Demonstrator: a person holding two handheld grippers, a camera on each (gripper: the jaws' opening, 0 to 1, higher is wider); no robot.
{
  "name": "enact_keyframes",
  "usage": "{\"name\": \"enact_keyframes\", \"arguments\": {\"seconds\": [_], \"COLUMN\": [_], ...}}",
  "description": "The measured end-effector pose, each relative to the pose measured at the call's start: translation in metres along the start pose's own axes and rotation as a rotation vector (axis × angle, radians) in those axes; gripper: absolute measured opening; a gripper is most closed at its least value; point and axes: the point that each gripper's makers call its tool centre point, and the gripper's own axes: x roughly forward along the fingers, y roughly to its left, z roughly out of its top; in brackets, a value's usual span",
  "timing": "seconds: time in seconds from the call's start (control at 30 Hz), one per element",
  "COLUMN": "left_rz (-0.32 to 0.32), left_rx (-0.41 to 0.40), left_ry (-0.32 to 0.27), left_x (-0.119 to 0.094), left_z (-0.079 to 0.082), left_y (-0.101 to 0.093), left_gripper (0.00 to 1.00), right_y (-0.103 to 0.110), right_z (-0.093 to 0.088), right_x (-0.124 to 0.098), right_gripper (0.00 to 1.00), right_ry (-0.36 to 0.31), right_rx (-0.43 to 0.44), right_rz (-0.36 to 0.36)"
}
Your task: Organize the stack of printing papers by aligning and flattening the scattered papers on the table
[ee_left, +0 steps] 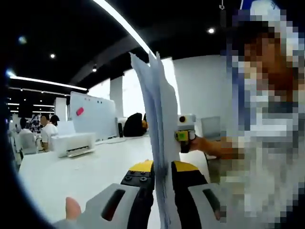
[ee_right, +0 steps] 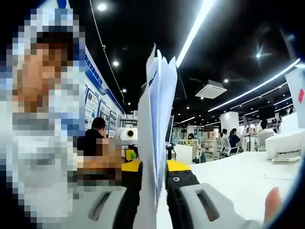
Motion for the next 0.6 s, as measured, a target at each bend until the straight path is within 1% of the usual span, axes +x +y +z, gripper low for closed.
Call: {"name": "enact_keyframes", "arguments": {"seconds": [0.03,0.07,0.13,0.23,0.33,0.53,0.6], "left_rz": [0.005,0.016,0.028,0.035,0.057,0.073,0.095], "left_rx": [0.000,-0.006,-0.002,0.018,0.040,0.038,0.035], "left_ry": [0.001,0.003,0.013,0.037,0.067,0.069,0.076], "left_x": [0.000,0.001,0.007,0.017,0.026,0.041,0.045], "left_z": [-0.001,-0.002,-0.004,-0.007,-0.010,-0.012,-0.014], "left_y": [0.001,0.003,0.001,-0.001,-0.004,-0.005,-0.001], "left_gripper": [0.19,0.19,0.20,0.21,0.23,0.26,0.29], "right_y": [-0.004,-0.006,-0.009,-0.007,-0.008,-0.009,-0.010], "right_z": [0.000,-0.001,-0.002,-0.003,-0.003,-0.002,-0.003], "right_x": [-0.001,-0.001,0.000,0.000,-0.001,-0.007,-0.009], "right_gripper": [0.24,0.23,0.25,0.26,0.28,0.28,0.29], "right_ry": [0.006,0.010,0.019,0.035,0.047,0.057,0.063], "right_rx": [-0.011,-0.018,-0.021,-0.030,-0.049,-0.060,-0.060], "right_rz": [-0.021,-0.032,-0.047,-0.049,-0.062,-0.077,-0.087]}}
